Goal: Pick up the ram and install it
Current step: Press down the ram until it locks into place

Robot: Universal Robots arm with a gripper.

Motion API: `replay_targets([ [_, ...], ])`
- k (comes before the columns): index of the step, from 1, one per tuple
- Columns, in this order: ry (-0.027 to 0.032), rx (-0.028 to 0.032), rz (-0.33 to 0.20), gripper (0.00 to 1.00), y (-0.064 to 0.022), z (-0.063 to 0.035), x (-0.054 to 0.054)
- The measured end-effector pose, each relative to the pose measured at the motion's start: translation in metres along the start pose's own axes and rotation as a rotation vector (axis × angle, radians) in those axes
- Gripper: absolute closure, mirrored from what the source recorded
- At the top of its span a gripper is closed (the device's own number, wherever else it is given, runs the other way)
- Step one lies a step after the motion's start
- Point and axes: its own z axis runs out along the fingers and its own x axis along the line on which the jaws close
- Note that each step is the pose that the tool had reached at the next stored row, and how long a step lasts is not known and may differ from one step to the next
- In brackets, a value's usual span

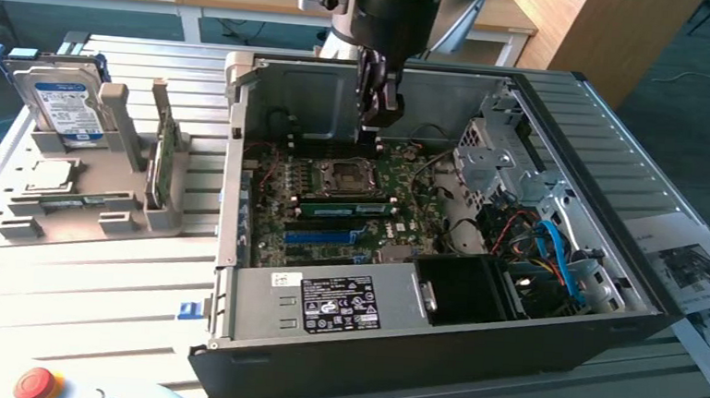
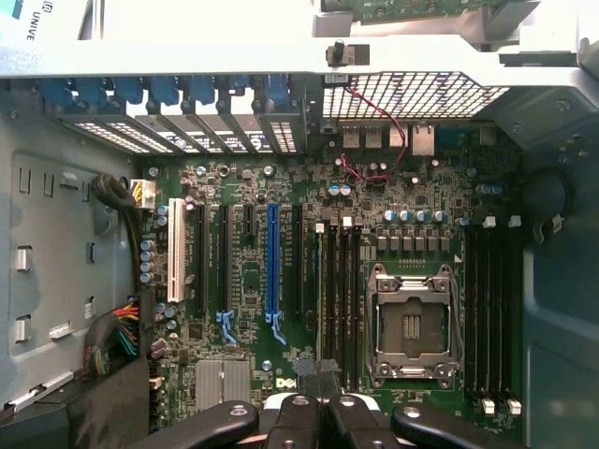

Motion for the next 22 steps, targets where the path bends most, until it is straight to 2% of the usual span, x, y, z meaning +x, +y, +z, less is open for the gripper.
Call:
replay_targets([
  [3,-0.0002,-0.0003,0.008,0.90,0.0000,0.0000,0.0000],
  [8,-0.0010,-0.0026,0.053,0.90,0.0000,0.0002,0.0000],
  [22,-0.0044,-0.0111,0.229,0.90,0.0000,0.0017,-0.0001],
])
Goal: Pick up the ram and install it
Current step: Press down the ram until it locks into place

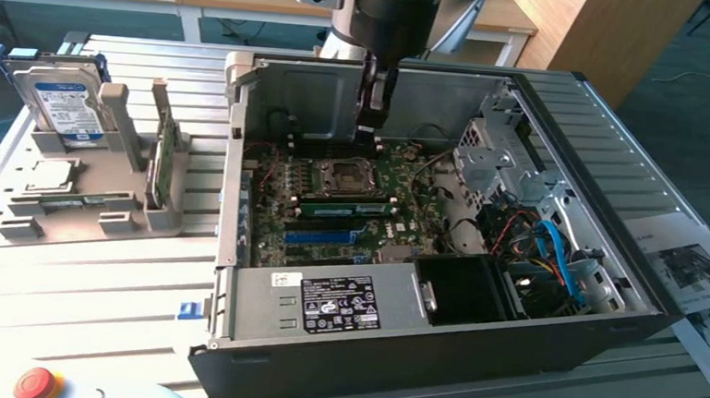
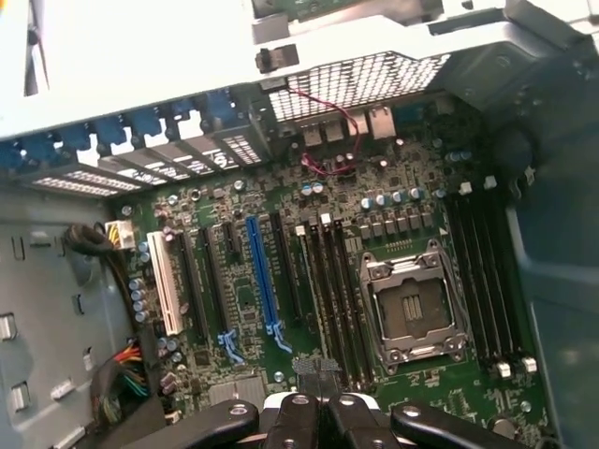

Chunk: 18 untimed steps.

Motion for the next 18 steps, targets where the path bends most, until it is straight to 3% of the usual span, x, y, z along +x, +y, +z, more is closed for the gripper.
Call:
replay_targets([
  [18,-0.0039,-0.0099,0.205,0.90,-0.0001,0.0015,-0.0001],
])
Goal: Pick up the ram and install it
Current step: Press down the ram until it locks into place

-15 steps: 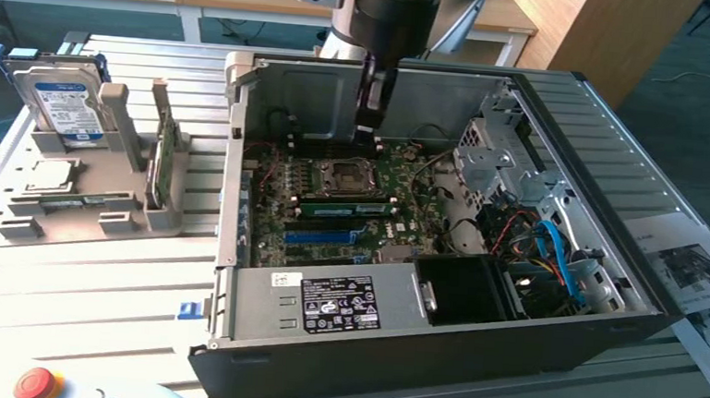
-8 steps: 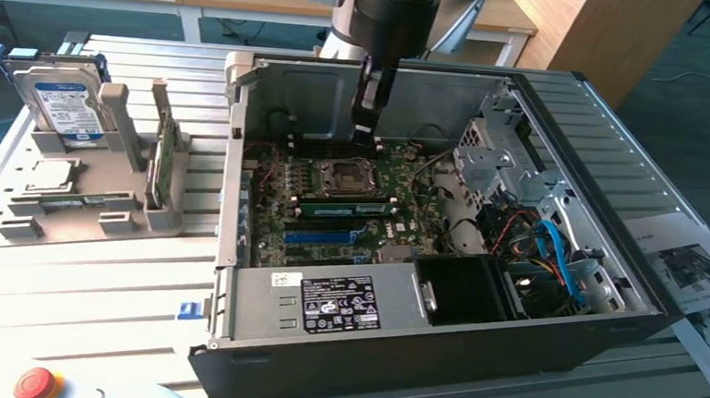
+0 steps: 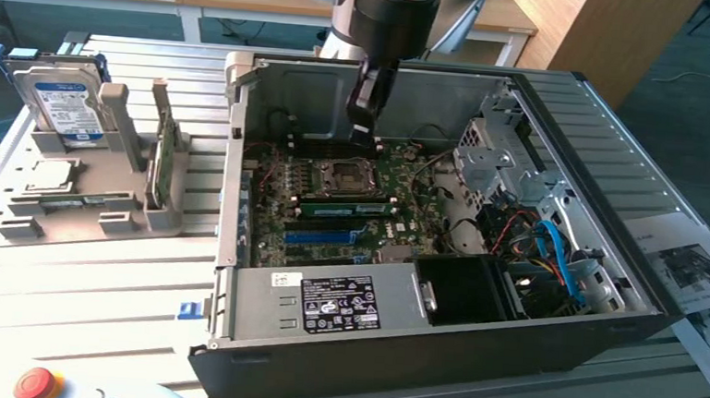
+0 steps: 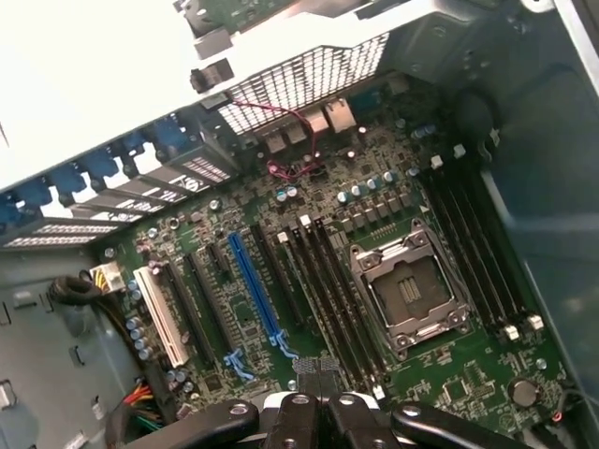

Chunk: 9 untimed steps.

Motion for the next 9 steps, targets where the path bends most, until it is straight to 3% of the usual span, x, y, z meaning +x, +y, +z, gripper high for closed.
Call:
replay_targets([
  [9,-0.0026,-0.0064,0.131,0.90,0.0000,0.0014,-0.0001],
])
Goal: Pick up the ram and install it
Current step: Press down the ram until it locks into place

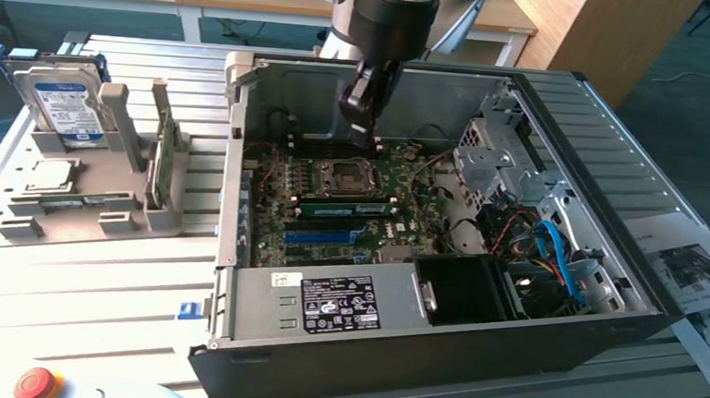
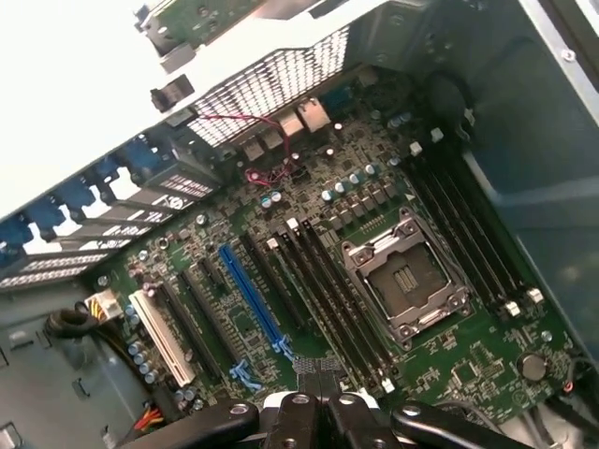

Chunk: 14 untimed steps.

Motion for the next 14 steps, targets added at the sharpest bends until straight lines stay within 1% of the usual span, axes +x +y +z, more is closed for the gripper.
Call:
replay_targets([
  [7,-0.0019,-0.0047,0.095,0.90,-0.0001,0.0038,-0.0002],
  [14,-0.0038,-0.0094,0.193,0.90,-0.0001,0.0056,-0.0003],
])
